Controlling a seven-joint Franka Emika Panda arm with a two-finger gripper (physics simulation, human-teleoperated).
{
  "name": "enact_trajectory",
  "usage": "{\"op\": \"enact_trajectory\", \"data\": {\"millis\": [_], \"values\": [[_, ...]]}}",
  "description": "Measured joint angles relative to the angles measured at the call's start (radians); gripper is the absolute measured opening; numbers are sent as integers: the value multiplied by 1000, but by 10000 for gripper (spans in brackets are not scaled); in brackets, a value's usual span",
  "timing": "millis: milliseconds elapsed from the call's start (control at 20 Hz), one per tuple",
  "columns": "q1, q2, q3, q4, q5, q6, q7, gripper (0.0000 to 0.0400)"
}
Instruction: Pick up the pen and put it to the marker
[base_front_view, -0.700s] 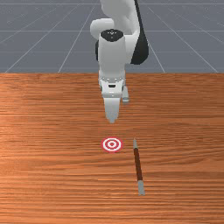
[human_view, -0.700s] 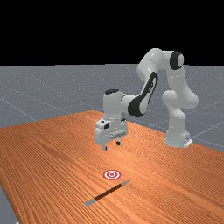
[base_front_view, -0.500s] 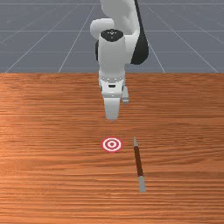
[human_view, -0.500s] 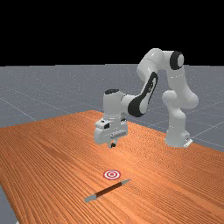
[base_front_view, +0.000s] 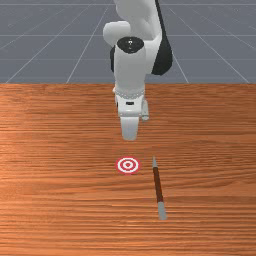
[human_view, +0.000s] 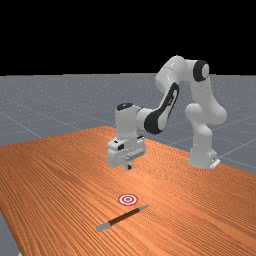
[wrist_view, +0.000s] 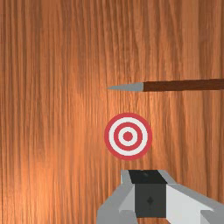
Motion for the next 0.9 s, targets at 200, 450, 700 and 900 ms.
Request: {"op": "enact_trajectory", "data": {"millis": [200, 450, 700, 900], "values": [[65, -16, 13, -38, -6, 76, 132, 0], [145, 4, 29, -5, -9, 64, 279, 0], [165, 14, 41, 11, -15, 58, 281, 0], [212, 38, 46, 51, -17, 43, 382, 0]]}}
